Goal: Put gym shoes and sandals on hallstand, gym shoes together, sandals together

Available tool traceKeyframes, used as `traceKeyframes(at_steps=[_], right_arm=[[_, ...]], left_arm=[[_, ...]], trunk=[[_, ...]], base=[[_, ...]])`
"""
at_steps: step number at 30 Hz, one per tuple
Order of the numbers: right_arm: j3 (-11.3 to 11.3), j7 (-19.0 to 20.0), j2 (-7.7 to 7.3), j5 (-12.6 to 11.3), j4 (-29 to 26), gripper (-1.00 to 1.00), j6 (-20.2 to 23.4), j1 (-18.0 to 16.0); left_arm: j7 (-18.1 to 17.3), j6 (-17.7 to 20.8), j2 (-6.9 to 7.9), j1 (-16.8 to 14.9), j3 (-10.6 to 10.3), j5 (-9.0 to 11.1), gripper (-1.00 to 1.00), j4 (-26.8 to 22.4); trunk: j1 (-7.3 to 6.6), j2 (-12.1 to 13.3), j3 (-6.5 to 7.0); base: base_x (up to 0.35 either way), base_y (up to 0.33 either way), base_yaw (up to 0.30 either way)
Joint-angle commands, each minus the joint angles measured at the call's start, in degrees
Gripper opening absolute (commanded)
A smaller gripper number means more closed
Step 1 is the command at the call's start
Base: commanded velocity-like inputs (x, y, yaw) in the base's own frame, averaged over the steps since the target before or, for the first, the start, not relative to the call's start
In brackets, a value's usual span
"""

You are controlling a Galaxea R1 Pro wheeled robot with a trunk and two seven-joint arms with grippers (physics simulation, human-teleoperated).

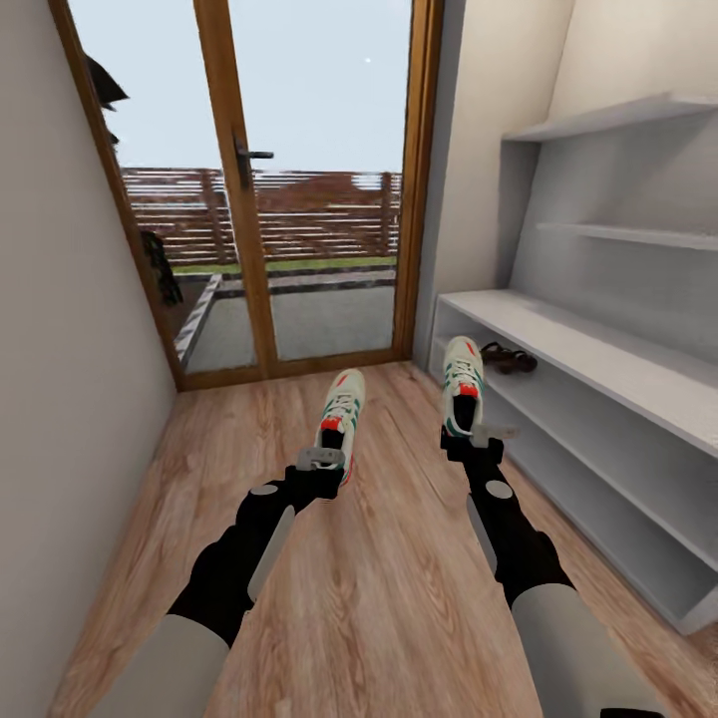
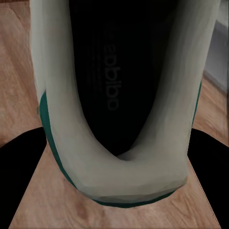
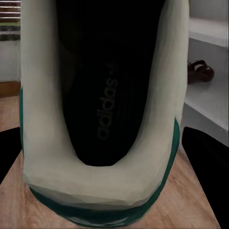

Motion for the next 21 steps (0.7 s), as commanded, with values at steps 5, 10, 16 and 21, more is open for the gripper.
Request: traceKeyframes(at_steps=[5, 10, 16, 21], right_arm=[[-0.13, -0.06, 0.07, 0.62, -0.01, -1.0, 0.09, -0.04], [-0.13, -0.05, 0.09, 0.62, -0.01, -1.0, 0.2, -0.04], [-0.1, -0.07, 0.1, 0.62, -0.01, -1.0, 0.29, -0.04], [-0.13, -0.07, 0.09, 0.62, -0.01, -1.0, 0.26, -0.04]], left_arm=[[0.12, 0.35, 0.03, -0.02, 0.02, 0.58, -1.0, -0.09], [0.1, 0.34, 0.03, -0.02, 0.02, 0.58, -1.0, -0.09], [0.11, 0.34, 0.04, -0.02, 0.02, 0.58, -1.0, -0.09], [0.12, 0.38, 0.05, -0.02, 0.02, 0.58, -1.0, -0.08]], trunk=[[0.02, -0.02, -0.05], [0.02, -0.02, -0.05], [0.02, -0.02, -0.05], [0.02, -0.02, -0.02]], base=[[0.345, 0.036, -0.254], [0.345, 0.073, -0.252], [0.345, 0.089, -0.171], [0.332, 0.153, -0.047]])
